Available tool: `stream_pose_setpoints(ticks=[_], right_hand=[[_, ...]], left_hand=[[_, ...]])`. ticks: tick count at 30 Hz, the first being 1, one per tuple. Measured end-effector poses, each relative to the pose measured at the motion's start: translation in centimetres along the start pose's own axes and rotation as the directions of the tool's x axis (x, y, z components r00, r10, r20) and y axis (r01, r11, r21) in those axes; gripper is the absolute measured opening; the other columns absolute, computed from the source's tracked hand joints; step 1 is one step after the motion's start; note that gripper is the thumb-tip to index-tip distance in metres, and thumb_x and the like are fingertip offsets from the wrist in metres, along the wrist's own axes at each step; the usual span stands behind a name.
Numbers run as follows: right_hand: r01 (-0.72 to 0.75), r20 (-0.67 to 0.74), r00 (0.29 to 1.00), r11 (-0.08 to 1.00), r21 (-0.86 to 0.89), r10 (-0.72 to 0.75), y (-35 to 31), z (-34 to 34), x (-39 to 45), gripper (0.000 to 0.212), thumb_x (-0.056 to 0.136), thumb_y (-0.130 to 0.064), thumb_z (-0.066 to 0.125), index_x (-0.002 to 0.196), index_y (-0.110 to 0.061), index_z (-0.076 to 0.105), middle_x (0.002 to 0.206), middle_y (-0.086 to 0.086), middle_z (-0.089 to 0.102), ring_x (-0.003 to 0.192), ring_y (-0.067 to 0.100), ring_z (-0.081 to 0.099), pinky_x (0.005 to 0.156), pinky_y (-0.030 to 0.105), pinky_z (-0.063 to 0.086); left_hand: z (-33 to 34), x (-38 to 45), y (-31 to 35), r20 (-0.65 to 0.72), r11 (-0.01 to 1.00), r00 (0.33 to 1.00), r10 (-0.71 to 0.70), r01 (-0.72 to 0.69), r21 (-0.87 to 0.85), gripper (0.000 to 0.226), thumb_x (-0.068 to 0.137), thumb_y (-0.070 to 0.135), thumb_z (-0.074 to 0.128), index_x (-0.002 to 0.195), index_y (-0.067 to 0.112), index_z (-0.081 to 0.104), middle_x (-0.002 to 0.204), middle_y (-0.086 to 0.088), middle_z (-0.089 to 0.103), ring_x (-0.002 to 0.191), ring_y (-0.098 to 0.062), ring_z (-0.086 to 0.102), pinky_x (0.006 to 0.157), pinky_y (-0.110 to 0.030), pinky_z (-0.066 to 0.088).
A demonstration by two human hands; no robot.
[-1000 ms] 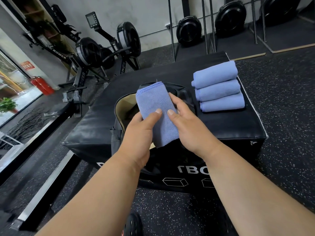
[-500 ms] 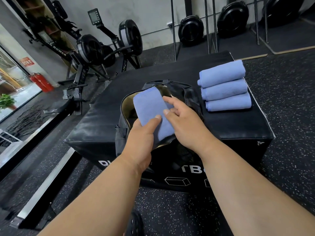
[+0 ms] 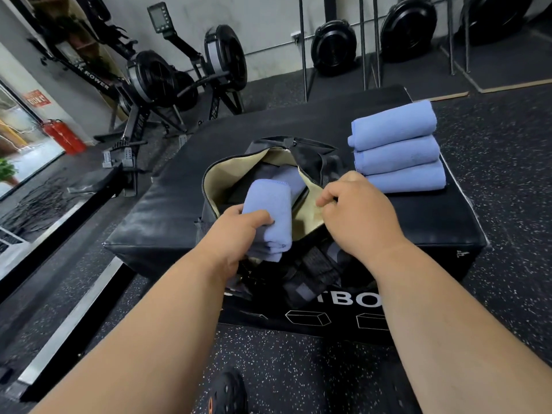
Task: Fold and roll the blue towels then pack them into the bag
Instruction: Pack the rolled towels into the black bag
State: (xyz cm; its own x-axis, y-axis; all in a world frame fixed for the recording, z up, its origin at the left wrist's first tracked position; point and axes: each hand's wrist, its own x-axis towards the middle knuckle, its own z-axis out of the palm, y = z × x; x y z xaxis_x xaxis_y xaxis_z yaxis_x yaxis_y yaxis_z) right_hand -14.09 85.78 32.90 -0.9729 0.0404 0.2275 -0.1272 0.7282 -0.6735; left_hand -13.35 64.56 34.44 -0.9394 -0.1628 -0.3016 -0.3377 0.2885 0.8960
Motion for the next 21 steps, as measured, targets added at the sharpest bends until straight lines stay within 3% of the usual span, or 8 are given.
stream_pose_setpoints(ticks=[4, 6, 8, 10, 13, 18, 21], right_hand=[[-0.019, 0.082, 0.997, 0.998, 0.056, 0.015, 0.5, -0.2, 0.7, 0.046, 0.094, -0.004, 0.053, 0.125, -0.031, 0.074, 0.122, -0.009, 0.056, 0.109, 0.017, 0.059, 0.089, 0.033, 0.049], [-0.001, 0.100, 0.995, 0.996, 0.091, -0.008, 0.6, -0.4, 1.0, 0.057, 0.093, -0.003, 0.050, 0.141, -0.030, 0.065, 0.132, -0.011, 0.055, 0.117, 0.015, 0.055, 0.092, 0.031, 0.046], [0.013, 0.101, 0.995, 0.994, 0.107, -0.023, 0.7, -0.7, 1.0, 0.063, 0.093, -0.005, 0.049, 0.150, -0.030, 0.057, 0.139, -0.015, 0.051, 0.121, 0.012, 0.052, 0.090, 0.027, 0.041], [0.016, 0.077, 0.997, 0.991, 0.133, -0.026, 0.7, -1.2, 0.9, 0.067, 0.093, -0.006, 0.049, 0.155, -0.032, 0.051, 0.144, -0.019, 0.047, 0.124, 0.009, 0.049, 0.090, 0.026, 0.040], [0.029, 0.011, 0.999, 0.983, 0.180, -0.031, 0.6, -2.3, 0.6, 0.070, 0.091, -0.007, 0.051, 0.157, -0.032, 0.047, 0.149, -0.021, 0.043, 0.129, 0.003, 0.044, 0.093, 0.022, 0.036], [0.043, -0.021, 0.999, 0.977, 0.207, -0.040, 1.4, -3.2, 0.2, 0.073, 0.088, -0.009, 0.055, 0.158, -0.030, 0.047, 0.148, -0.024, 0.042, 0.127, 0.005, 0.050, 0.098, 0.024, 0.040], [0.037, -0.009, 0.999, 0.981, 0.192, -0.036, 1.8, -3.3, 0.1, 0.073, 0.088, -0.008, 0.055, 0.158, -0.030, 0.047, 0.151, -0.022, 0.040, 0.134, 0.002, 0.045, 0.100, 0.020, 0.037]], left_hand=[[1.0, 1.5, 0.8, 0.024, 0.999, 0.999, 0.036, -0.037, 0.031, 0.049, 0.066, 0.036, 0.076, 0.113, 0.023, 0.070, 0.112, -0.008, 0.077, 0.106, -0.031, 0.073, 0.097, -0.052, 0.059], [1.8, 2.1, 1.1, 0.035, 0.998, 0.999, 0.040, -0.041, 0.040, 0.045, 0.067, 0.035, 0.076, 0.110, 0.022, 0.070, 0.112, -0.011, 0.076, 0.107, -0.032, 0.072, 0.097, -0.050, 0.057], [2.4, 2.7, 1.3, 0.060, 0.999, 0.998, 0.034, -0.036, 0.032, 0.037, 0.075, 0.030, 0.077, 0.110, 0.021, 0.070, 0.112, -0.012, 0.075, 0.099, -0.030, 0.070, 0.087, -0.043, 0.056], [3.0, 3.2, 1.8, 0.100, 0.999, 0.994, 0.042, -0.042, -0.001, 0.031, 0.084, 0.023, 0.075, 0.115, 0.021, 0.070, 0.104, -0.008, 0.075, 0.090, -0.024, 0.066, 0.076, -0.035, 0.052], [3.7, 4.4, 2.6, 0.187, 0.995, 0.979, 0.078, -0.063, -0.082, 0.045, 0.078, 0.025, 0.074, 0.123, 0.019, 0.069, 0.100, -0.003, 0.076, 0.086, -0.022, 0.067, 0.072, -0.032, 0.050], [5.0, 5.8, 2.9, 0.285, 0.989, 0.958, -0.006, 0.048, -0.139, 0.007, 0.098, 0.020, 0.063, 0.104, 0.022, 0.066, 0.085, 0.001, 0.072, 0.078, -0.016, 0.066, 0.070, -0.028, 0.050], [6.1, 5.9, 1.6, 0.317, 0.995, 0.946, -0.067, 0.088, -0.051, 0.008, 0.099, 0.016, 0.064, 0.104, 0.021, 0.067, 0.082, 0.000, 0.072, 0.070, -0.015, 0.066, 0.061, -0.025, 0.048]])
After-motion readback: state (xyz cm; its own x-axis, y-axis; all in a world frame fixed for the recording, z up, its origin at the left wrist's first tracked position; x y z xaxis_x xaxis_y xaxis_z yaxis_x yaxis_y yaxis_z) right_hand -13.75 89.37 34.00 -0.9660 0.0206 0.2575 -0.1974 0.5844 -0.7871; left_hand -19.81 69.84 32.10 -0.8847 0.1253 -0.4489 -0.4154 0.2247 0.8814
